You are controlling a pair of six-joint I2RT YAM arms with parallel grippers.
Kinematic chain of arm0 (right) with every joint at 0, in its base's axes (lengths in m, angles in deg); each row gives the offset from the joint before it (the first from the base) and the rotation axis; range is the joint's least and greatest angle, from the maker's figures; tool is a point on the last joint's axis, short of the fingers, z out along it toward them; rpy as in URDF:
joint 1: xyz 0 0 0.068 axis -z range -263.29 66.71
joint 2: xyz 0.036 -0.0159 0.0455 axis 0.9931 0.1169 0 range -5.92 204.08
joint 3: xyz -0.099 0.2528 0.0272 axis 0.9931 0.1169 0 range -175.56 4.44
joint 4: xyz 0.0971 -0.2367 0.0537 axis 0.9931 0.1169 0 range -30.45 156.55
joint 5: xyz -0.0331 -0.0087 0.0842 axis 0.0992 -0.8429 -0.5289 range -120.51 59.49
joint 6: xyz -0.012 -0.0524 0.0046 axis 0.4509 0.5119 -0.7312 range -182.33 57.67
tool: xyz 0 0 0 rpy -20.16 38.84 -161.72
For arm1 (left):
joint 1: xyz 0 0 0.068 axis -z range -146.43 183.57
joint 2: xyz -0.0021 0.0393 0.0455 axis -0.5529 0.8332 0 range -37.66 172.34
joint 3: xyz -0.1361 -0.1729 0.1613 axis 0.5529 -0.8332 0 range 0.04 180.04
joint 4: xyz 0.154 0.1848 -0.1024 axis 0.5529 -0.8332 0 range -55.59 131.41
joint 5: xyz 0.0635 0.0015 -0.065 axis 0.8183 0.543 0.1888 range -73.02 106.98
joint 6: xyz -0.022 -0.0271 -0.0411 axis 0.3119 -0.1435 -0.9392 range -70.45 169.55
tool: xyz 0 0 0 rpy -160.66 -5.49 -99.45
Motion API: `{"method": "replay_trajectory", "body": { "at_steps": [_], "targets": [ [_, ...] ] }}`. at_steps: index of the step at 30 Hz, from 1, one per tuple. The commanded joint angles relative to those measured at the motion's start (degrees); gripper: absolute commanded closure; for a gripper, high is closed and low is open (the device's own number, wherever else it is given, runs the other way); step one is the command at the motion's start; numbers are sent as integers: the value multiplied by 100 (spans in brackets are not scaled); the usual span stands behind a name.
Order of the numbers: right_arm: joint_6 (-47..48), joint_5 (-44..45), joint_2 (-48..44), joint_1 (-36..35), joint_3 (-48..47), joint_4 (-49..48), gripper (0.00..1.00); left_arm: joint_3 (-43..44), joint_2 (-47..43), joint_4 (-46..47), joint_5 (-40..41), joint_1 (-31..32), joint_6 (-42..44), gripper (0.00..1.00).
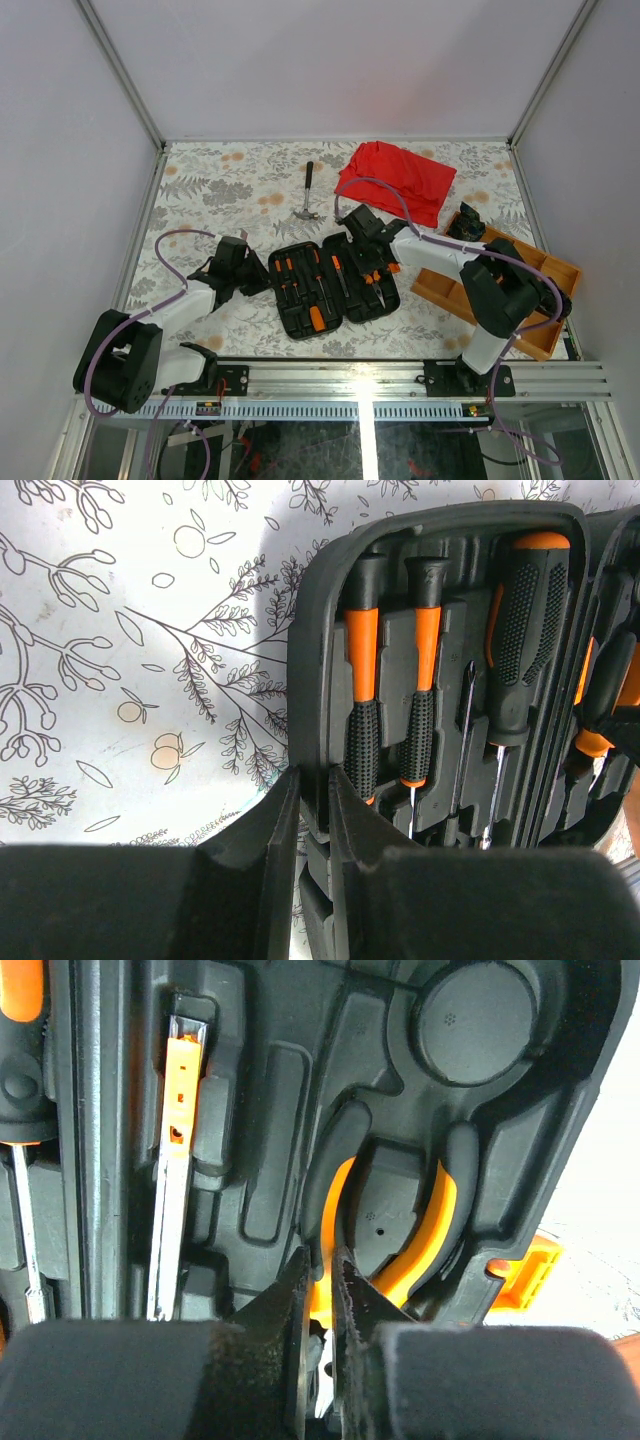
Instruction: Sort the tools into containers
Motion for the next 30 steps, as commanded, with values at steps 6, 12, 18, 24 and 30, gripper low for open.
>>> {"method": "replay_trajectory", "body": {
  "at_steps": [6, 12, 18, 24, 30],
  "targets": [
    [-126, -162, 750, -46, 19, -17, 100, 44, 70, -157, -78, 66, 135, 94],
    [-202, -335, 808, -47, 393, -281, 100, 59, 64, -180, -85, 66, 153, 94],
    [-95, -327, -321, -49, 465, -427, 94, 77, -15, -238, -56, 65, 151, 94],
    [-55, 406, -1419, -41, 449, -308, 72, 71, -38, -250, -33, 66, 135, 94],
    [1, 628, -1229, -44, 367, 107, 67, 56, -20, -241, -39, 71, 135, 94]
  ]
}}
